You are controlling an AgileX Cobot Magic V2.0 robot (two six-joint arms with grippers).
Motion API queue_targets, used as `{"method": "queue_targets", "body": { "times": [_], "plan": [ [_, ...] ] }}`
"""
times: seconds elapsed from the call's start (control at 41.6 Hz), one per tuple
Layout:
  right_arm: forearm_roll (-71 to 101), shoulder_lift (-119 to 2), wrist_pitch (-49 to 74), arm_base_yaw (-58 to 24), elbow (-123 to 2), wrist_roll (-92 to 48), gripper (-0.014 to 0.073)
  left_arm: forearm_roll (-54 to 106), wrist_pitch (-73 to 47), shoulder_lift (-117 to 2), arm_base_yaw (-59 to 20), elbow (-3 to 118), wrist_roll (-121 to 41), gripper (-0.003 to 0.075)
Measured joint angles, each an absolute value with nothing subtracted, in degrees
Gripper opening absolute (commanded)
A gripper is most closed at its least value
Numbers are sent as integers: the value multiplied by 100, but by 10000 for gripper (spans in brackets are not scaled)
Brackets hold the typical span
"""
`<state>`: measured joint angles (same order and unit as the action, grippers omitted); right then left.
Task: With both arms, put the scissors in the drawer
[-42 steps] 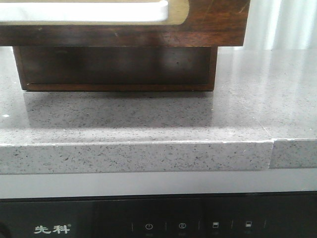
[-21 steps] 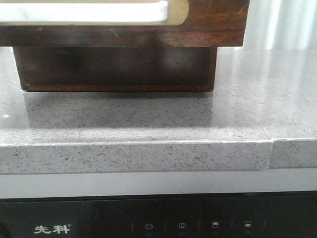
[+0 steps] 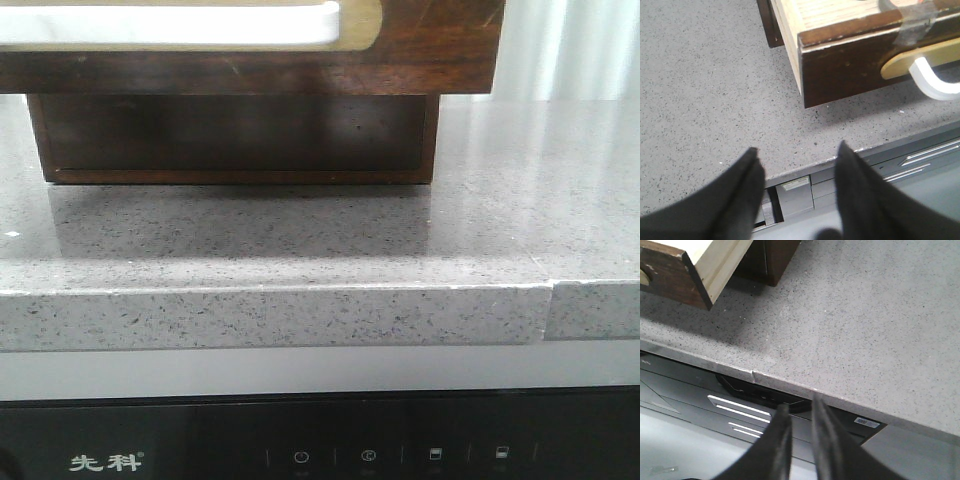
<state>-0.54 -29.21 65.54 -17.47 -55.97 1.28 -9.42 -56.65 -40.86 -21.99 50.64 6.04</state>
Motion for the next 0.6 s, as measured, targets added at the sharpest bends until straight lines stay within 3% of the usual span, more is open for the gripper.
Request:
{"method": "queue_targets", "body": {
  "times": [0.12,0.601],
  "plan": [
    [-54,-2921,6554,-1747,-5597,128,-65,-942,-5662,-4086,-2199,5064,604,-18],
    [-54,-2921,6520,-1747,-5592,128,-67,-932,-5649,-4086,-2199,5064,609,-20]
  ]
}}
